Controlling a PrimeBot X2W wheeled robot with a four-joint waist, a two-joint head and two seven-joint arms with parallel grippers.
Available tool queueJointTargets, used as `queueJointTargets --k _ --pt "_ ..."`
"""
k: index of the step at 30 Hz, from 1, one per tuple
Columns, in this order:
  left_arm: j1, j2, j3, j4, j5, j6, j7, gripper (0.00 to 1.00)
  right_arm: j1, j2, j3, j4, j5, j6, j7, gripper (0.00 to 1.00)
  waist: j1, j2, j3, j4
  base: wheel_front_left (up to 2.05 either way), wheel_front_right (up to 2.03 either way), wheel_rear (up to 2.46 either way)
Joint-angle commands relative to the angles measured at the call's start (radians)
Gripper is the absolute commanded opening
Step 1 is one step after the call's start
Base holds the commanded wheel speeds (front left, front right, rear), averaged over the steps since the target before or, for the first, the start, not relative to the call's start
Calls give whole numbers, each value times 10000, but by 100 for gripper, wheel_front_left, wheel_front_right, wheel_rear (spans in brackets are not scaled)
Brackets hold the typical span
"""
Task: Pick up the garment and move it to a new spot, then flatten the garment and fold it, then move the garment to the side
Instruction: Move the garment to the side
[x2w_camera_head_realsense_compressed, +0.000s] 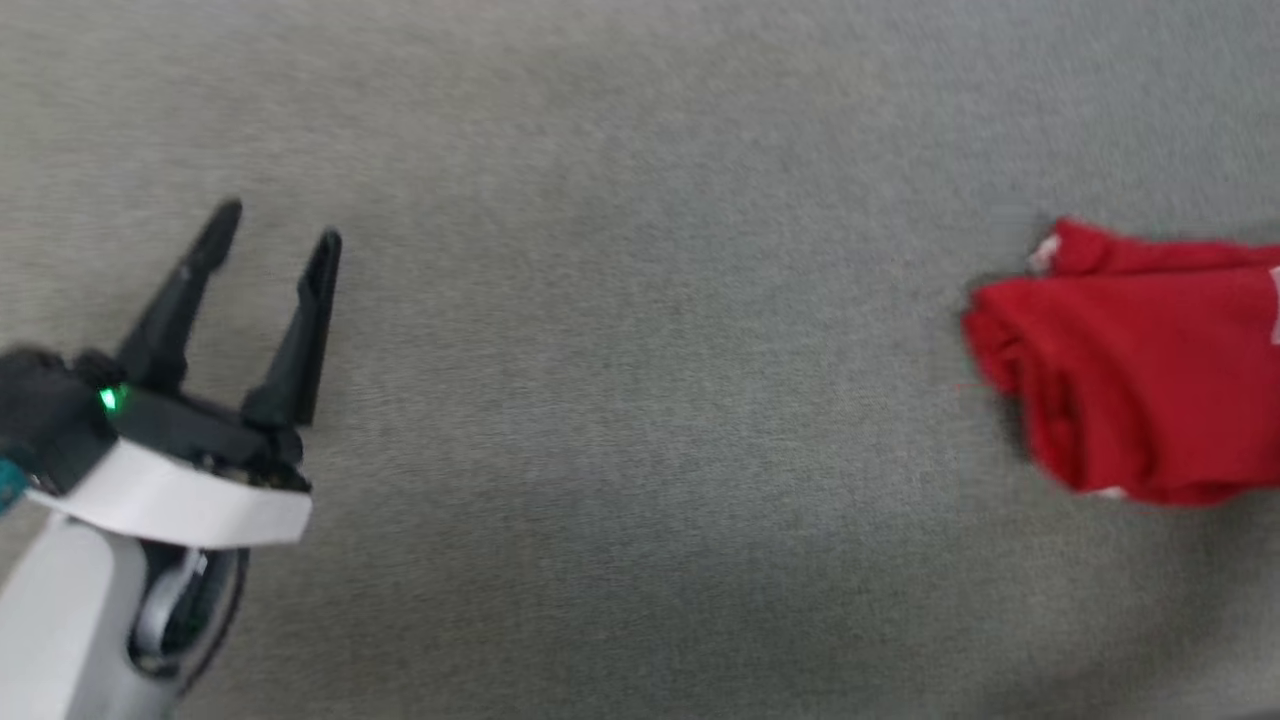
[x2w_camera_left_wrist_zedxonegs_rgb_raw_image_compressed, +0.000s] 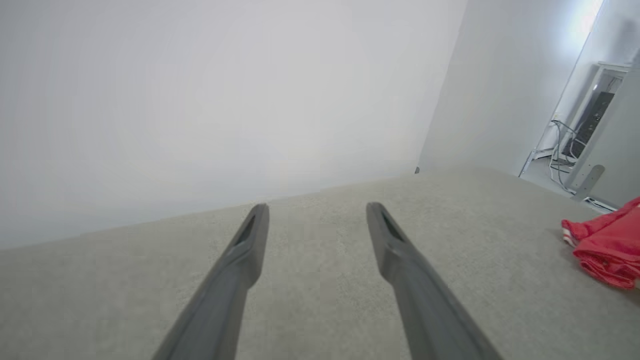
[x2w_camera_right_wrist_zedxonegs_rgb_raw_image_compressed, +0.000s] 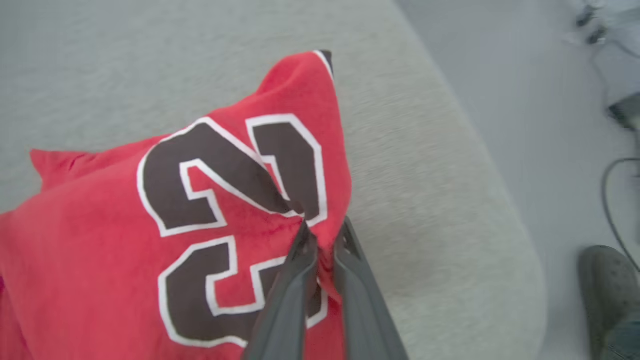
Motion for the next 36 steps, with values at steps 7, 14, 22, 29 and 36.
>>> queueJointTargets --k 7,14,22,29,36 --pt "-1453 830 -377 -487 -325 25 -49 100 -1546 -205 -1070 655 -1201 -3 -1057 0 -1 0 1248 -771 0 0 0" --pt "-2428 1493 -610 -881 -526 25 -49 100 -3702 -447 -2059 2538 -2991 -3 -2855 0 -1 0 2089 -774 0 0 0" --pt "-2418 1786 -583 -1025 -527 25 -49 100 -4856 226 -3310 3587 -4739 -3 -4142 0 -1 0 2351 -651 0 0 0" --pt "-2164 1687 -535 -953 -470 25 -49 100 -4935 391 -3288 4244 -5511 -3 -4968 86 -1 0 2181 -604 0 0 0" --pt "-1718 1140 -476 -642 -377 25 -49 100 -4519 91 -2669 4899 -5292 -3 -5638 100 -1 0 1388 -514 0 0 0"
